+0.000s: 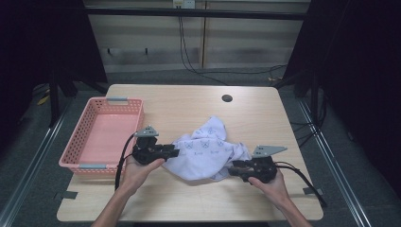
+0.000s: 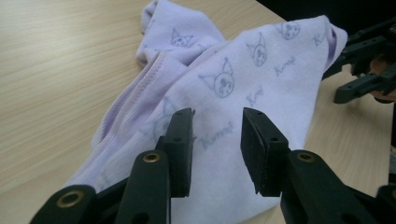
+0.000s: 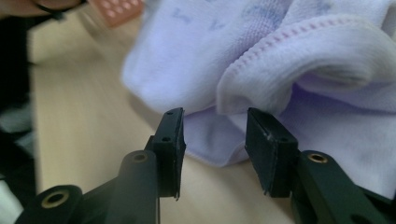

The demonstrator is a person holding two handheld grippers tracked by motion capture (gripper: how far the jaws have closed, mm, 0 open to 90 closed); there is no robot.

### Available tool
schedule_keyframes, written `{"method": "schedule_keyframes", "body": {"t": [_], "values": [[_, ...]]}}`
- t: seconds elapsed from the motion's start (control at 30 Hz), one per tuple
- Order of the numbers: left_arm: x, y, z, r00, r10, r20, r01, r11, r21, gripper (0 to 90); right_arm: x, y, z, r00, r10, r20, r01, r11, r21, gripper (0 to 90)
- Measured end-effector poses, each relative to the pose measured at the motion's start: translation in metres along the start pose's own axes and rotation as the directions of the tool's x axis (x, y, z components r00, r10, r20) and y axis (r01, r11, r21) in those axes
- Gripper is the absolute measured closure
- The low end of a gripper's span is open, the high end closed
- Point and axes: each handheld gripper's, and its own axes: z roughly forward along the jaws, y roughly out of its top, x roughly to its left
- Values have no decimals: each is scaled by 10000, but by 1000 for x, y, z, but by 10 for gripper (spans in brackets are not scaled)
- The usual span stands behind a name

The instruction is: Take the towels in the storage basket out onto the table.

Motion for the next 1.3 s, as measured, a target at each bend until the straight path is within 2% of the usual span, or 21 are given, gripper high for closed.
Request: {"method": "schedule_keyframes", "body": {"t": [0.1, 0.17, 0.23, 0.27, 0.3, 0.33, 0.43, 0.47, 0.5, 0.53, 0.6, 0.73, 0.8, 0.87, 0.9, 0.97, 1.03, 1.07, 1.1, 1.23, 1.3], "values": [[0, -6, -4, 9999, -46, -103, 45, 10000, -68, 613, -5, 6, 12, 9992, 359, -169, -362, 9991, -198, 508], [1, -13, -8, 10000, -75, -66, 75, 10000, -5, 601, -7, 9, 15, 9992, 396, 18, -396, 9989, -239, 494], [3, -19, -10, 9997, -157, -199, 159, 9999, 57, 587, -11, 12, 22, 9984, 513, 252, -506, 9983, -275, 537], [6, -24, -12, 9991, -334, -268, 335, 9994, 16, 578, -16, 15, 25, 9968, 562, 573, -540, 9977, -404, 731], [6, -24, -12, 9991, -334, -268, 335, 9994, 16, 576, -16, 15, 25, 9968, 562, 573, -540, 9977, -404, 731], [7, -25, -13, 9989, -391, -264, 391, 9992, 18, 576, -17, 16, 24, 9950, 544, 838, -503, 9975, -504, 794], [9, -28, -14, 9978, -528, -410, 529, 9986, 16, 568, -27, 23, 10, 9909, 889, 1008, -782, 9913, -1056, 846], [8, -30, -11, 9968, -549, -580, 561, 9982, 193, 553, -34, 27, -4, 9892, 1054, 1020, -912, 9865, -1358, 848], [8, -30, -11, 9968, -549, -580, 561, 9982, 193, 542, -34, 27, -4, 9892, 1054, 1020, -912, 9865, -1358, 848], [6, -33, -10, 9946, -629, -825, 657, 9973, 315, 542, -36, 27, -9, 9884, 1099, 1044, -933, 9839, -1523, 851], [0, -43, -12, 9950, -473, -879, 524, 9971, 559, 499, -41, 27, -28, 9866, 1087, 1218, -870, 9813, -1717, 855], [2, -55, -11, 9934, -763, -860, 835, 9930, 831, 473, -45, 23, -35, 9866, 1053, 1247, -835, 9821, -1690, 855], [5, -59, -7, 9883, -605, -1397, 756, 9916, 1054, 469, -46, 21, -40, 9866, 1133, 1171, -912, 9796, -1789, 855], [7, -59, -2, 9873, -555, -1490, 739, 9899, 1210, 440, -45, 18, -44, 9879, 1103, 1091, -897, 9798, -1790, 854], [8, -59, 1, 9861, -724, -1495, 902, 9891, 1161, 440, -45, 18, -44, 9879, 1103, 1091, -897, 9798, -1790, 854], [7, -59, 8, 9855, -623, -1576, 807, 9902, 1136, 448, -44, 16, -45, 9891, 1071, 1015, -882, 9805, -1756, 854], [6, -58, 14, 9890, -677, -1318, 847, 9882, 1276, 450, -44, 14, -46, 9898, 1081, 931, -909, 9808, -1726, 853], [6, -58, 16, 9886, -661, -1352, 838, 9880, 1295, 506, -44, 14, -47, 9900, 1073, 911, -903, 9806, -1739, 854], [6, -57, 18, 9880, -663, -1392, 847, 9878, 1310, 506, -44, 14, -47, 9900, 1073, 911, -903, 9806, -1739, 854], [8, -53, 26, 9970, -455, -625, 521, 9927, 1085, 826, -43, 13, -47, 9916, 1009, 809, -865, 9825, -1648, 853], [6, -51, 29, 9977, -490, -470, 539, 9927, 1083, 849, -43, 12, -47, 9918, 1013, 782, -873, 9824, -1651, 853]]}}
